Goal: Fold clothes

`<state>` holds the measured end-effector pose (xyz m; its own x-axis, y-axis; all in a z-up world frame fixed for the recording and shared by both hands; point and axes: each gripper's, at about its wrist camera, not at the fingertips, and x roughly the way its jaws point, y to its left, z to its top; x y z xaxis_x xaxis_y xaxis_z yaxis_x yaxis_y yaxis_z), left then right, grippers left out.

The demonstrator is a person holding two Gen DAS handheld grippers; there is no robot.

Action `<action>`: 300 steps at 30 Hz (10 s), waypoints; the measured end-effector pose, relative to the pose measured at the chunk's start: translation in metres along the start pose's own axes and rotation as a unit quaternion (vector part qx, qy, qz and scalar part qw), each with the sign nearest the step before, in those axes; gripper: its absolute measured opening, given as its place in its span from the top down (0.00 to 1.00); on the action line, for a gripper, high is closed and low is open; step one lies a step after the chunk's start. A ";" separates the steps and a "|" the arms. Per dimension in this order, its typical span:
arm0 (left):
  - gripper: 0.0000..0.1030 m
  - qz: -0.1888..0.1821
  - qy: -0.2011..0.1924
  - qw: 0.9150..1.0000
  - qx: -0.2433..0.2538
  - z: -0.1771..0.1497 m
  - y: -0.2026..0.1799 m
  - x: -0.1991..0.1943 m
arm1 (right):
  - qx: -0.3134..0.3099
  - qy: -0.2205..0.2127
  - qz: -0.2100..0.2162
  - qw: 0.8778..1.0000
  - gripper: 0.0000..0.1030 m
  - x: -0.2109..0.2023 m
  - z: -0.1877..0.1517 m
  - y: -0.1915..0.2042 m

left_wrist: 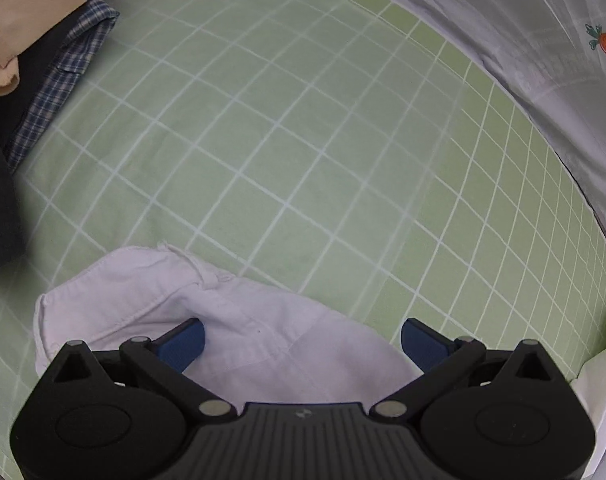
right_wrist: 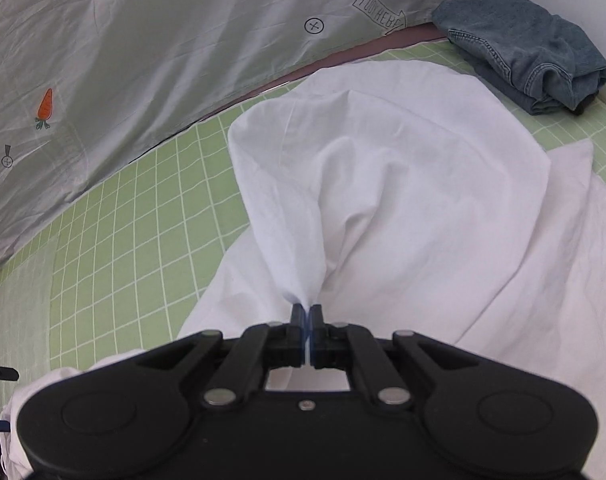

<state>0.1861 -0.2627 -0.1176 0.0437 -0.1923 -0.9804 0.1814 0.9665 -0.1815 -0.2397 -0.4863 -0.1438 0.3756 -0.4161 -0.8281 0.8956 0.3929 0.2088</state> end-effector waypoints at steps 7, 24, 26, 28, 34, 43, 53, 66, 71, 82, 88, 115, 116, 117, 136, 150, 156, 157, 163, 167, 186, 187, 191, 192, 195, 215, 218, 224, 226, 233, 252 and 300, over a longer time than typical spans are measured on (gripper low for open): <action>0.16 0.041 -0.014 0.999 0.022 -0.019 -0.012 0.003 | -0.018 -0.003 -0.001 1.000 0.98 0.002 -0.002 0.002; 0.94 -0.083 -0.087 0.987 -0.102 -0.149 0.080 -0.061 | -0.001 -0.002 0.022 1.000 0.98 -0.021 -0.031 -0.043; 0.94 -0.082 -0.084 0.986 -0.117 -0.171 0.093 -0.062 | -0.007 0.011 0.019 1.000 0.98 -0.017 -0.038 -0.049; 0.94 -0.070 -0.074 0.986 -0.129 -0.190 0.106 -0.057 | -0.010 0.025 0.016 1.000 0.98 -0.012 -0.045 -0.054; 0.93 -0.065 -0.055 0.983 -0.165 -0.228 0.135 -0.038 | -0.037 0.053 0.006 0.998 0.98 0.000 -0.058 -0.056; 0.88 -0.081 -0.086 0.989 -0.089 -0.219 0.126 -0.080 | -0.074 0.052 -0.014 0.996 0.94 0.004 -0.064 -0.041; 0.61 -0.111 -0.150 0.981 -0.060 -0.164 0.137 -0.135 | -0.058 0.050 -0.040 0.996 0.92 0.006 -0.067 -0.037; 0.27 -0.056 -0.066 0.994 0.065 -0.086 0.092 -0.045 | 0.006 0.039 -0.072 0.997 0.75 0.002 -0.071 -0.040; 0.19 -0.075 0.012 0.988 0.133 -0.080 0.081 -0.022 | 0.011 0.042 -0.084 0.996 0.75 0.004 -0.068 -0.037; 0.64 -0.140 0.024 0.978 0.156 -0.106 0.096 -0.032 | 0.044 0.044 -0.097 0.993 0.70 0.009 -0.066 -0.037; 0.78 -0.121 -0.007 0.982 0.143 -0.096 0.087 -0.045 | 0.057 0.042 -0.106 0.992 0.69 0.011 -0.060 -0.033; 0.51 -0.112 -0.138 0.983 0.038 -0.075 0.132 -0.106 | 0.022 0.021 -0.097 0.995 0.46 0.010 -0.048 -0.007; 0.49 -0.120 -0.150 0.981 0.036 -0.072 0.133 -0.114 | 0.023 0.023 -0.098 0.995 0.46 0.011 -0.047 -0.007; 0.47 -0.127 -0.160 0.978 0.034 -0.069 0.134 -0.122 | 0.021 0.022 -0.099 0.995 0.46 0.011 -0.047 -0.006; 0.88 -0.144 -0.031 0.988 0.039 -0.011 0.091 -0.008 | 0.070 -0.014 -0.131 0.989 0.25 -0.007 -0.054 -0.012; 0.97 -0.245 -0.156 0.954 0.080 0.085 0.076 -0.091 | 0.054 -0.097 -0.185 0.976 0.23 -0.028 -0.044 0.032; 0.97 -0.183 -0.178 0.962 0.094 0.152 0.054 -0.057 | -0.020 -0.116 -0.177 0.977 0.19 -0.024 -0.038 0.076; 0.97 -0.179 -0.175 0.965 0.084 0.162 0.055 -0.048 | -0.027 -0.115 -0.175 0.978 0.19 -0.022 -0.036 0.083; 0.93 -0.168 -0.146 0.975 0.015 0.169 0.096 -0.018 | -0.066 -0.097 -0.172 0.978 0.19 -0.005 -0.032 0.107; 0.74 -0.154 -0.168 0.973 0.035 0.145 0.112 -0.030 | -0.099 -0.061 -0.132 0.984 0.19 0.025 -0.026 0.120; 0.44 -0.154 -0.130 0.979 0.041 0.148 0.092 0.009 | 0.003 -0.125 -0.101 0.987 0.19 0.102 0.119 0.087; 0.44 -0.152 -0.133 0.978 0.045 0.152 0.089 0.010 | 0.025 -0.116 -0.092 0.989 0.19 0.114 0.130 0.079; 0.46 -0.146 -0.145 0.978 0.044 0.159 0.081 0.013 | 0.059 -0.076 -0.109 0.989 0.20 0.164 0.165 0.065; 0.49 -0.146 -0.148 0.977 0.044 0.160 0.080 0.013 | 0.072 -0.070 -0.110 0.989 0.25 0.174 0.170 0.062; 0.72 -0.147 -0.140 0.978 0.049 0.159 0.074 0.017 | 0.110 -0.053 -0.111 0.986 0.52 0.193 0.178 0.056; 0.94 -0.047 -0.247 0.968 0.021 0.167 0.108 -0.029 | 0.107 -0.243 -0.123 0.956 0.96 0.114 0.310 0.019; 0.82 -0.032 -0.242 0.970 0.020 0.166 0.110 -0.031 | 0.116 -0.214 -0.124 0.962 0.32 0.128 0.318 0.023; 0.17 -0.092 -0.285 0.954 0.013 0.125 0.117 -0.074 | 0.037 -0.210 -0.103 0.972 0.04 0.116 0.252 0.065; 0.10 -0.102 -0.288 0.952 0.013 0.106 0.121 -0.087 | -0.016 -0.195 -0.102 0.975 0.04 0.103 0.209 0.079; 0.08 -0.063 -0.255 0.962 0.074 0.014 0.131 -0.111 | -0.131 -0.112 -0.083 0.981 0.04 0.052 0.047 0.112; 0.44 -0.070 -0.168 0.982 -0.040 -0.097 0.192 -0.040 | -0.126 -0.030 -0.076 0.989 0.02 -0.039 -0.130 0.076; 0.18 -0.002 -0.230 0.972 -0.046 -0.266 0.018 -0.080 | 0.015 -0.050 -0.151 0.987 0.26 0.012 -0.027 -0.292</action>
<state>-0.0752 -0.1851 -0.0628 0.4823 -0.2312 -0.8449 0.0949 0.9727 -0.2120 -0.5033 -0.5838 -0.2282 0.1103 -0.5900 -0.7999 0.9764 0.2146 -0.0236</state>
